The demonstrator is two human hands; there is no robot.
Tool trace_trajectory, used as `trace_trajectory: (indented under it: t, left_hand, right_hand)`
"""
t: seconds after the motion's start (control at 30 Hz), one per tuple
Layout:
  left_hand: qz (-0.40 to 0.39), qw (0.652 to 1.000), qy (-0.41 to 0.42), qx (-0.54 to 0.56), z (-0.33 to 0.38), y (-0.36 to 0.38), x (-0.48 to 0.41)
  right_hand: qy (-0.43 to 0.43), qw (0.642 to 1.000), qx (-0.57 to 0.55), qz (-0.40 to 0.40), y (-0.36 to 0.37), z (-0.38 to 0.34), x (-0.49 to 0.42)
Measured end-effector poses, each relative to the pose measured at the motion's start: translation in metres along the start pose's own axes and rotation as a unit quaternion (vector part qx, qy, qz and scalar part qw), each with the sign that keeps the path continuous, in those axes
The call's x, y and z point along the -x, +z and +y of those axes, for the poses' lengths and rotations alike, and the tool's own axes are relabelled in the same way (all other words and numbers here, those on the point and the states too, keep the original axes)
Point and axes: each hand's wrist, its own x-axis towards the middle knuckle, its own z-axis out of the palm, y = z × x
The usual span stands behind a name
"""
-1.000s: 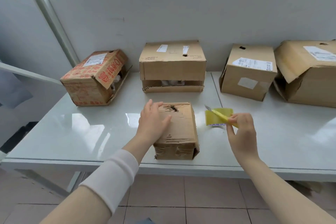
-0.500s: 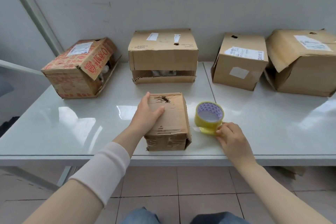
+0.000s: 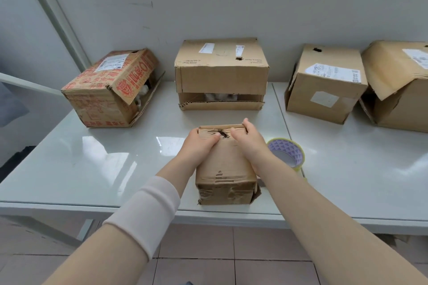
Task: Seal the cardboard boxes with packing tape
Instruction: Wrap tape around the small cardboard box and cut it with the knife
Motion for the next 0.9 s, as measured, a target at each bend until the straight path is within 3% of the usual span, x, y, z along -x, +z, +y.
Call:
trace_trajectory:
  t: [0.47, 0.77, 0.9]
  left_hand:
    - [0.006, 0.998, -0.03, 0.057, -0.002, 0.004, -0.004]
    - [0.02, 0.999, -0.023, -0.009, 0.0, 0.004, -0.006]
    - [0.048, 0.988, 0.052, -0.137, 0.012, 0.001, 0.003]
  right_hand:
    - [0.006, 1.0, -0.013, 0.027, 0.002, 0.008, -0.01]
    - [-0.033, 0.998, 0.053, 0.032, 0.003, 0.008, -0.013]
    - [-0.107, 0.993, 0.025, 0.046, -0.021, 0.001, 0.0]
